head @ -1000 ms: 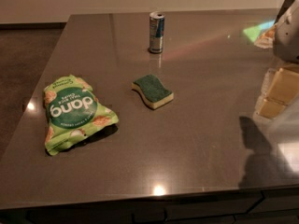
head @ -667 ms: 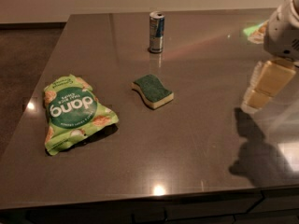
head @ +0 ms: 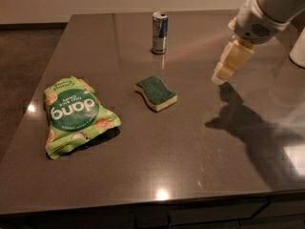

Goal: Move redbull can near sponge

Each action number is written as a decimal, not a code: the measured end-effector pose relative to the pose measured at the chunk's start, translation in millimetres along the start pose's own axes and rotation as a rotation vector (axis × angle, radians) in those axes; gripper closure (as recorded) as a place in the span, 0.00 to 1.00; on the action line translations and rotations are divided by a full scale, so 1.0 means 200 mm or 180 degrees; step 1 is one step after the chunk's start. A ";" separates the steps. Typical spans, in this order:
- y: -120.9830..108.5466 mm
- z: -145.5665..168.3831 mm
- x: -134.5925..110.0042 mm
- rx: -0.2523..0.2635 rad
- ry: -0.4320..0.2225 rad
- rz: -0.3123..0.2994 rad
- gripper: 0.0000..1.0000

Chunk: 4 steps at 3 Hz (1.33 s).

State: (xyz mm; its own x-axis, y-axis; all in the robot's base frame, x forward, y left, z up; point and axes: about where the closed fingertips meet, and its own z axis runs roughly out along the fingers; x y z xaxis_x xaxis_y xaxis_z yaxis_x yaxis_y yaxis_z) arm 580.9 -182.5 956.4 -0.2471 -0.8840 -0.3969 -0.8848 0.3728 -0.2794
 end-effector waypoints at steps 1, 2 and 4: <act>-0.25 0.19 -0.15 0.0040 -0.0225 0.0170 0.00; -0.44 0.38 -0.30 0.0064 -0.0469 0.0366 0.00; -0.61 0.60 -0.49 0.0128 -0.0759 0.0814 0.00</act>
Offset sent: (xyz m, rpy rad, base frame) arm 0.1689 0.0542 -0.0204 0.2395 -0.0620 -0.0973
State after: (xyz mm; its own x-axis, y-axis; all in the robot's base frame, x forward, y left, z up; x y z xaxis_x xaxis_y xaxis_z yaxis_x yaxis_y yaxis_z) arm 761.1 -108.1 925.0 -0.3554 -0.6714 -0.6503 -0.7888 0.5887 -0.1768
